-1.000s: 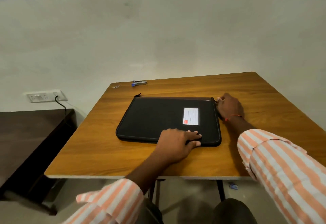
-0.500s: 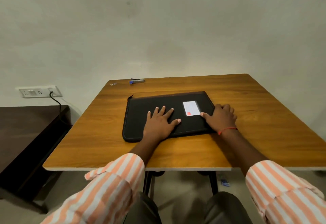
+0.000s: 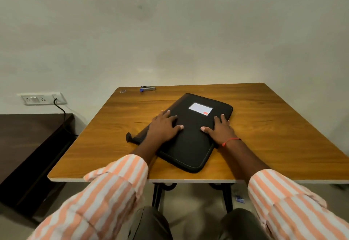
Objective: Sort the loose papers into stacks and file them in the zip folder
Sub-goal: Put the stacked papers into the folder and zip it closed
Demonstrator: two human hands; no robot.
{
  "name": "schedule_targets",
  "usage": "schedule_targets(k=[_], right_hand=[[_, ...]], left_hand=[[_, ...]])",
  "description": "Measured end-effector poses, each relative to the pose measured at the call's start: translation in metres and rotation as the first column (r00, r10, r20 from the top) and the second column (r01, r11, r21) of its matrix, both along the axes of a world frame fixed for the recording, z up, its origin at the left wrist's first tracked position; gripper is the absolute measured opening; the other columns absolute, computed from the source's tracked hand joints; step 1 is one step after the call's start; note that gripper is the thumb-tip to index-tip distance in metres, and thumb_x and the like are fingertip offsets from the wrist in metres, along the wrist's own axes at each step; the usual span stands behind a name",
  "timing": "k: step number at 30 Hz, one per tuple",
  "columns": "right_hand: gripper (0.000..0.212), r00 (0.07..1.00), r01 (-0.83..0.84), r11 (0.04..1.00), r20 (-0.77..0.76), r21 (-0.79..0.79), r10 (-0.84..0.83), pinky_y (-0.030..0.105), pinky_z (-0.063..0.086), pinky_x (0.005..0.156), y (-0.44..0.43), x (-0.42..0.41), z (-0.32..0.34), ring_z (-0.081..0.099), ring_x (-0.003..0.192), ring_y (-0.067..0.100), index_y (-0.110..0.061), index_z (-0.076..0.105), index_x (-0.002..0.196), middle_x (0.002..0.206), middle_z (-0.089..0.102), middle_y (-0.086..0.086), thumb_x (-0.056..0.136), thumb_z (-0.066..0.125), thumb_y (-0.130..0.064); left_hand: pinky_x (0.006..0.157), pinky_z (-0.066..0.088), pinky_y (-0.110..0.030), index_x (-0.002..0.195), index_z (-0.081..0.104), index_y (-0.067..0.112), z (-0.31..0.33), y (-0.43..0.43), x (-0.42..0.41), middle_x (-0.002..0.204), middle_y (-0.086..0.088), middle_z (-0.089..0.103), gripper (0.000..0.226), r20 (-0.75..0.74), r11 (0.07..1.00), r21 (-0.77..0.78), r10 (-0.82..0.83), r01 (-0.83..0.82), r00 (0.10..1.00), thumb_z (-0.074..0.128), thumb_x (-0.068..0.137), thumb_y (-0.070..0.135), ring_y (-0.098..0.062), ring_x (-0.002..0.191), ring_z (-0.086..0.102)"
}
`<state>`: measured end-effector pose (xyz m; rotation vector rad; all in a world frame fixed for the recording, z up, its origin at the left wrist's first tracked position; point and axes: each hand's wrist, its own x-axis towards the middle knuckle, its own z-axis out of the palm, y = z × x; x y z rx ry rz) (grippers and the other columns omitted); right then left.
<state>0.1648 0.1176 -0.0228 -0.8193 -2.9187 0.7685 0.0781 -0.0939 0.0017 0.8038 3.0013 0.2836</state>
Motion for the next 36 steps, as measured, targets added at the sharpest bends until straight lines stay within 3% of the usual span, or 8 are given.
schedule_targets(k=[2, 4, 6, 9, 12, 15, 17, 36], right_hand=[[0.087, 0.998, -0.068, 0.998, 0.009, 0.012, 0.068, 0.050, 0.019, 0.122, 0.000, -0.012, -0.001, 0.007, 0.153, 0.037, -0.018, 0.019, 0.159, 0.168, 0.004, 0.007, 0.094, 0.052, -0.064], [0.073, 0.996, -0.070, 0.996, -0.054, 0.054, 0.073, 0.050, 0.028, 0.118, -0.014, -0.026, -0.003, 0.023, 0.150, 0.035, -0.018, 0.033, 0.154, 0.165, 0.020, 0.007, 0.096, 0.054, -0.057], [0.052, 0.985, 0.007, 0.990, -0.174, 0.139, 0.018, 0.047, 0.040, 0.107, -0.041, -0.041, -0.005, 0.047, 0.133, 0.032, -0.017, 0.051, 0.139, 0.149, 0.044, 0.010, 0.098, 0.056, -0.049], [0.038, 0.962, 0.054, 0.992, -0.273, 0.116, -0.020, 0.045, 0.048, 0.098, -0.079, -0.062, -0.005, 0.057, 0.114, 0.034, -0.014, 0.058, 0.125, 0.134, 0.049, 0.014, 0.098, 0.058, -0.042], [0.050, 0.965, -0.119, 0.993, -0.235, 0.011, 0.118, 0.046, 0.038, 0.113, -0.104, -0.089, 0.000, 0.048, 0.131, 0.031, -0.015, 0.057, 0.135, 0.143, 0.049, 0.012, 0.095, 0.061, -0.046], [0.062, 0.934, -0.320, 0.945, -0.146, 0.070, 0.327, 0.046, 0.010, 0.126, -0.125, -0.103, -0.003, 0.026, 0.150, 0.024, -0.017, 0.046, 0.147, 0.158, 0.038, 0.009, 0.097, 0.055, -0.051], [0.066, 0.925, -0.337, 0.934, -0.142, 0.121, 0.352, 0.046, 0.005, 0.126, -0.141, -0.109, -0.008, 0.019, 0.153, 0.024, -0.018, 0.041, 0.151, 0.162, 0.030, 0.009, 0.097, 0.050, -0.056], [0.067, 0.933, -0.310, 0.945, -0.157, 0.101, 0.323, 0.048, 0.008, 0.126, -0.190, -0.161, -0.019, 0.014, 0.154, 0.030, -0.026, 0.038, 0.152, 0.164, 0.025, 0.004, 0.096, 0.047, -0.061]], left_hand=[[0.125, 0.013, -0.053, 0.158, 0.025, 0.038, -0.012, -0.022, -0.010, 0.169, -0.002, 0.017, 0.072, 0.047, 1.000, -0.019, 0.012, -0.011, 0.999, 0.032, 0.096, 0.074, -0.026, 0.156, 0.010], [0.125, 0.011, -0.053, 0.159, 0.021, 0.038, -0.017, -0.032, -0.009, 0.169, 0.000, 0.015, 0.077, 0.034, 0.998, -0.004, 0.059, -0.058, 0.998, 0.029, 0.094, 0.078, -0.025, 0.156, 0.009], [0.124, 0.010, -0.053, 0.159, 0.022, 0.037, -0.019, -0.040, -0.005, 0.169, 0.000, 0.015, 0.078, 0.012, 0.990, 0.023, 0.138, -0.138, 0.990, 0.029, 0.093, 0.078, -0.025, 0.156, 0.008], [0.124, 0.012, -0.053, 0.159, 0.023, 0.038, -0.021, -0.061, -0.006, 0.169, 0.000, 0.015, 0.077, 0.000, 0.960, 0.056, 0.274, -0.273, 0.962, 0.029, 0.093, 0.078, -0.028, 0.156, 0.009], [0.124, 0.014, -0.054, 0.159, 0.022, 0.037, -0.023, -0.090, -0.014, 0.169, -0.002, 0.014, 0.077, 0.007, 0.921, 0.055, 0.386, -0.386, 0.922, 0.027, 0.094, 0.077, -0.030, 0.156, 0.008], [0.124, 0.015, -0.054, 0.160, 0.022, 0.036, -0.027, -0.112, -0.024, 0.169, -0.003, 0.015, 0.076, -0.006, 0.894, 0.058, 0.445, -0.444, 0.896, 0.025, 0.095, 0.076, -0.031, 0.156, 0.009], [0.124, 0.016, -0.054, 0.160, 0.023, 0.036, -0.028, -0.127, -0.033, 0.169, -0.003, 0.016, 0.076, -0.016, 0.889, 0.072, 0.454, -0.452, 0.891, 0.024, 0.095, 0.076, -0.031, 0.156, 0.010], [0.124, 0.019, -0.053, 0.159, 0.024, 0.035, -0.034, -0.174, -0.080, 0.168, -0.003, 0.021, 0.075, -0.098, 0.884, 0.051, 0.468, -0.465, 0.878, 0.021, 0.096, 0.076, -0.031, 0.155, 0.015]])
